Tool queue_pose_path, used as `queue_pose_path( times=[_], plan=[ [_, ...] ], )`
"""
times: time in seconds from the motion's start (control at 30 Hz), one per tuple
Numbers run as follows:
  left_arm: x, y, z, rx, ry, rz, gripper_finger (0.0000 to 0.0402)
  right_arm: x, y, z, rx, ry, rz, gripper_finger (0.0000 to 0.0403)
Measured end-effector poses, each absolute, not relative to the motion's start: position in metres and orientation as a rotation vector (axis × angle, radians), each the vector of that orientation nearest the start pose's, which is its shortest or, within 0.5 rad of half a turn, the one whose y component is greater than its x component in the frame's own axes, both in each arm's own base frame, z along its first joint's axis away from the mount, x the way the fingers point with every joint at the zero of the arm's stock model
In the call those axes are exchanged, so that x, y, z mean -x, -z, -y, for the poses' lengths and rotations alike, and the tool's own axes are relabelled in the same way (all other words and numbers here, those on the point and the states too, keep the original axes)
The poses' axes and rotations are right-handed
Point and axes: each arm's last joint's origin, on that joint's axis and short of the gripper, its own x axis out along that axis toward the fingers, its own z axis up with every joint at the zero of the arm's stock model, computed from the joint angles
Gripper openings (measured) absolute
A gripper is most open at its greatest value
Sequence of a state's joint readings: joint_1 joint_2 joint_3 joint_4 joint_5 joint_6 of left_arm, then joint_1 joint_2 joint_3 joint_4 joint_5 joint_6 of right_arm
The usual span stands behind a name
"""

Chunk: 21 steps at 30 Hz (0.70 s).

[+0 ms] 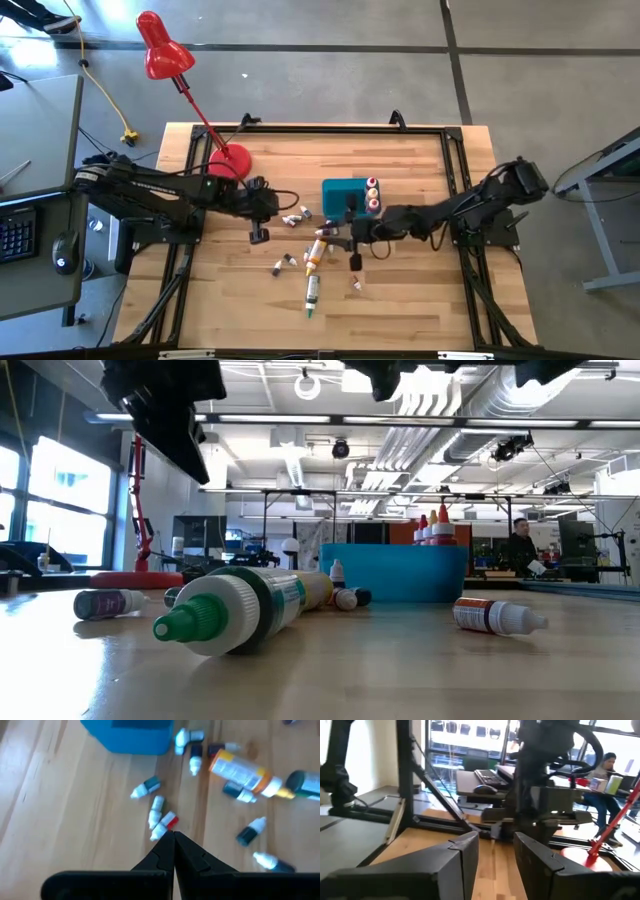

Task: Pick & Place food coloring
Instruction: Put the big green food coloring bottle into the blue bin

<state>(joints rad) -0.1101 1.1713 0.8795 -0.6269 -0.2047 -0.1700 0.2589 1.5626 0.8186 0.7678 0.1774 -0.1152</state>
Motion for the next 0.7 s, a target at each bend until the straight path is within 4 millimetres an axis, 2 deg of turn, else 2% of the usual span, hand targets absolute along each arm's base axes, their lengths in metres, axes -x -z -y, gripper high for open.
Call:
queue_pose_path(
  times=[0.2,0.37,0.53,0.7],
  plan=[
    [-0.229,-0.26,0.026,-0.028,-0.195,-0.843,0.0,-0.337,-0.244,-0.076,0.113,-0.078,-0.009,0.0118],
    [-0.227,-0.259,0.025,-0.039,-0.198,-0.868,0.0,-0.342,-0.234,-0.077,0.122,-0.234,-0.172,0.0119],
    [-0.223,-0.256,0.025,-0.018,-0.217,-0.913,0.0,-0.356,-0.222,-0.089,0.135,-0.306,-0.404,0.0119],
    [-0.221,-0.254,0.024,0.022,-0.244,-0.934,0.0,-0.382,-0.214,-0.111,0.135,-0.459,-0.577,0.0119]
  ],
)
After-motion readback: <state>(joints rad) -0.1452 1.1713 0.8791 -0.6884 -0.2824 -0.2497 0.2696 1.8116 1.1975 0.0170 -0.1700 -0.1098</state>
